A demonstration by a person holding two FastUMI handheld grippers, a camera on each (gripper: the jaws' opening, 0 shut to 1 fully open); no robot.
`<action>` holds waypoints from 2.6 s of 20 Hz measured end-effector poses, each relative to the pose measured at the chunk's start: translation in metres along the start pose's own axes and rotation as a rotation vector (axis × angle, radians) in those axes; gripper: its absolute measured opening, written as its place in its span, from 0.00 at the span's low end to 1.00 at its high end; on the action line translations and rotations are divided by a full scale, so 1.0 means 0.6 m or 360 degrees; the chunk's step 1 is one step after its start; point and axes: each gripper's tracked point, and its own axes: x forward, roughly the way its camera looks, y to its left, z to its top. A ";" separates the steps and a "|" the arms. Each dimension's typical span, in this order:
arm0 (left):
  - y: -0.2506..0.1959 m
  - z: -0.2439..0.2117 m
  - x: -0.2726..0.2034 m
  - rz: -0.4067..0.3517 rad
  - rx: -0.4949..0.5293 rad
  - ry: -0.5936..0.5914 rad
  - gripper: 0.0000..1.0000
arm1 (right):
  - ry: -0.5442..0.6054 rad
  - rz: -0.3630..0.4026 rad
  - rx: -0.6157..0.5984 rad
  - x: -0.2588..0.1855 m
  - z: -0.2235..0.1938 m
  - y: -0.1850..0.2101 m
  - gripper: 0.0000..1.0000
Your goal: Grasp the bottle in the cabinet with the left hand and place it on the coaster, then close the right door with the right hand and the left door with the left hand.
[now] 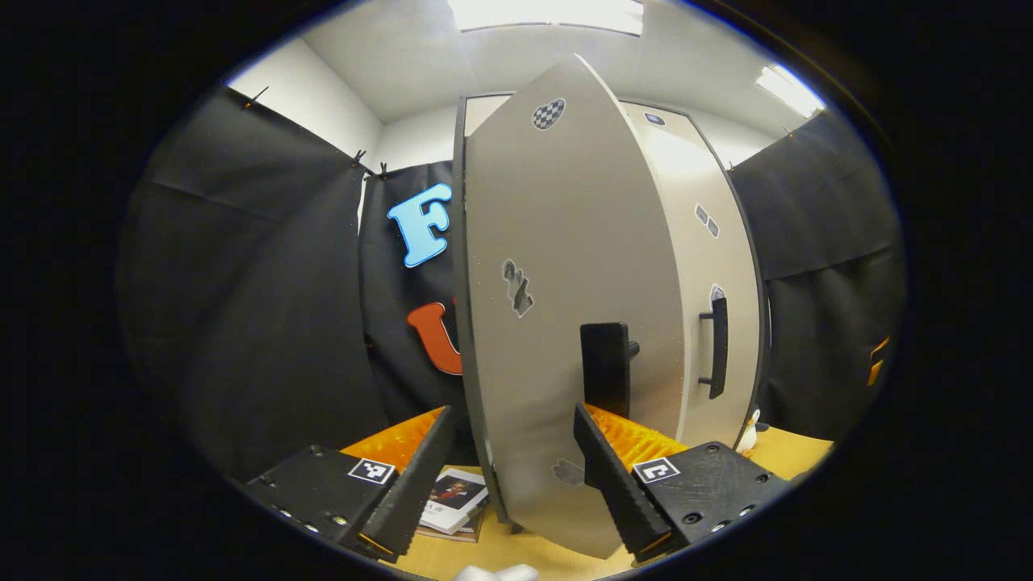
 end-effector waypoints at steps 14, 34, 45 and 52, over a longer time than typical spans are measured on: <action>-0.041 0.010 -0.037 -0.0044 -0.0082 0.0079 0.95 | -0.0117 -0.0068 -0.0086 -0.011 0.033 0.027 0.82; -0.025 -0.017 -0.268 0.0102 -0.0093 0.0122 0.96 | -0.0308 -0.0165 -0.0150 -0.020 0.050 0.099 0.82; -0.046 -0.026 -0.272 0.0065 -0.0124 0.0141 0.96 | -0.0274 -0.0186 -0.0133 -0.022 0.033 0.110 0.82; -0.040 -0.019 -0.279 0.0075 -0.0130 0.0131 0.96 | -0.0277 -0.0166 -0.0137 -0.027 0.038 0.110 0.82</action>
